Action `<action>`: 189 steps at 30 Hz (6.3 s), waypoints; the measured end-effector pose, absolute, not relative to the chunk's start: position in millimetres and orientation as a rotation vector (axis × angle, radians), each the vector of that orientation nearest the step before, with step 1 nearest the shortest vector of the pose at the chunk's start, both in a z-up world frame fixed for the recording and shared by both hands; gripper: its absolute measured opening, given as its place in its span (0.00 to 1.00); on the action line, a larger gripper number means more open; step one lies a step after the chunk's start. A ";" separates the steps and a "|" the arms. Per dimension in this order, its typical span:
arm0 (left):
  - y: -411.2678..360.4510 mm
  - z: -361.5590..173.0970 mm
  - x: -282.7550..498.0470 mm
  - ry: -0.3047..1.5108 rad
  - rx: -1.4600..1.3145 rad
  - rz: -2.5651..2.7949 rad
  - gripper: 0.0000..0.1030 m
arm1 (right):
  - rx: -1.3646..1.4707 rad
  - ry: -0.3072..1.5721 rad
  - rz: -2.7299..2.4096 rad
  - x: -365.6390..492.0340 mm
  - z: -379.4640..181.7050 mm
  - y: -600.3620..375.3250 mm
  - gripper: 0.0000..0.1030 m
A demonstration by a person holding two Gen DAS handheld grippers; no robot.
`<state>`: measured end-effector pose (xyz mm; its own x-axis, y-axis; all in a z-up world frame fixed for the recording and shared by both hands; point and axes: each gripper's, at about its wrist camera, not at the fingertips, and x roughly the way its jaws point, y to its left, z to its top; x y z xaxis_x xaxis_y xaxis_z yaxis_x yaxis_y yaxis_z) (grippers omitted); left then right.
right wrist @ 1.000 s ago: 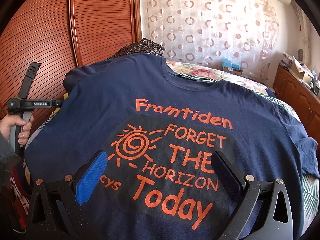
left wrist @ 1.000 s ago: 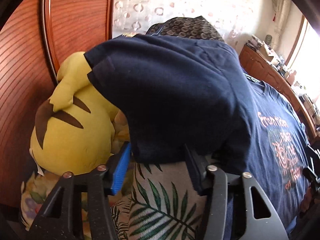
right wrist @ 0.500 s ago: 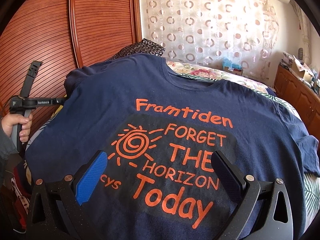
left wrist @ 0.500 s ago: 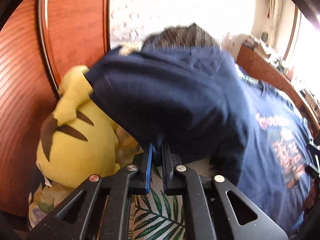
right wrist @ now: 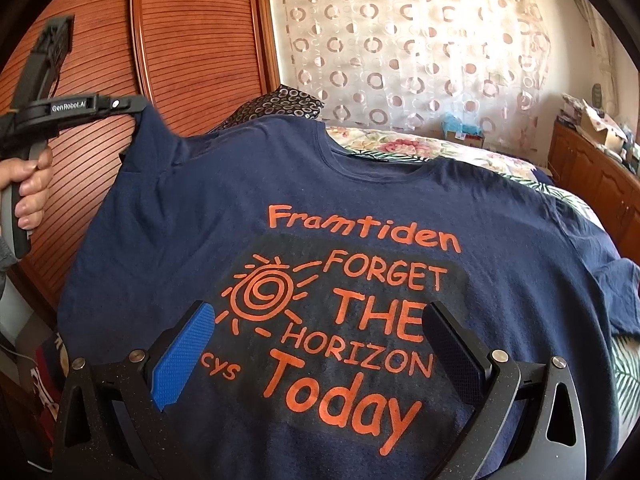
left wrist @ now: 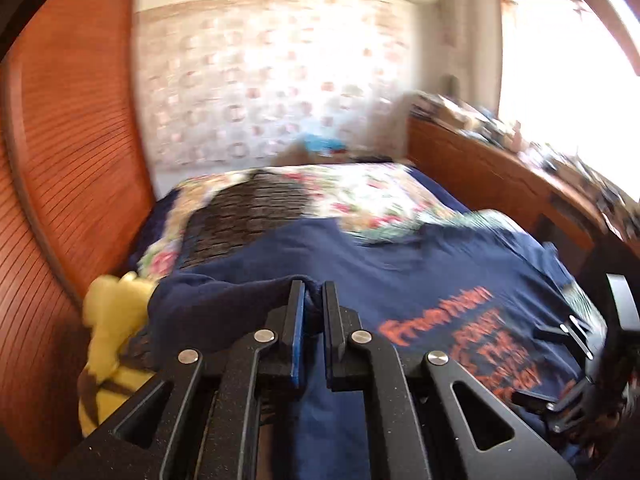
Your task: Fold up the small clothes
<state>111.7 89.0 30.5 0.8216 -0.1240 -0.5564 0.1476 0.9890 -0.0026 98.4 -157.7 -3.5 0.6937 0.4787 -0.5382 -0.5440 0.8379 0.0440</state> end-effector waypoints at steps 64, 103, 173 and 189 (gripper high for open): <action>156.4 -5.8 -18.6 0.500 -0.077 0.123 0.76 | -0.339 0.580 0.912 246.1 45.3 112.3 0.04; 52.9 -68.8 105.7 0.734 0.005 -0.121 0.76 | -0.148 0.645 0.468 235.2 16.6 -179.4 0.50; 17.0 -100.9 142.0 0.893 0.101 -0.198 0.81 | -0.127 0.576 0.388 236.4 31.3 -283.5 0.33; 16.8 -100.8 141.6 0.893 0.100 -0.198 0.81 | -0.073 0.782 0.282 320.5 -43.3 -260.9 0.25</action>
<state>141.6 16.8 -100.8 0.6105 -0.1295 -0.7814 0.2127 0.9771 0.0042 320.5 -260.9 -43.3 0.6740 0.2233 -0.7042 -0.2775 0.9599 0.0388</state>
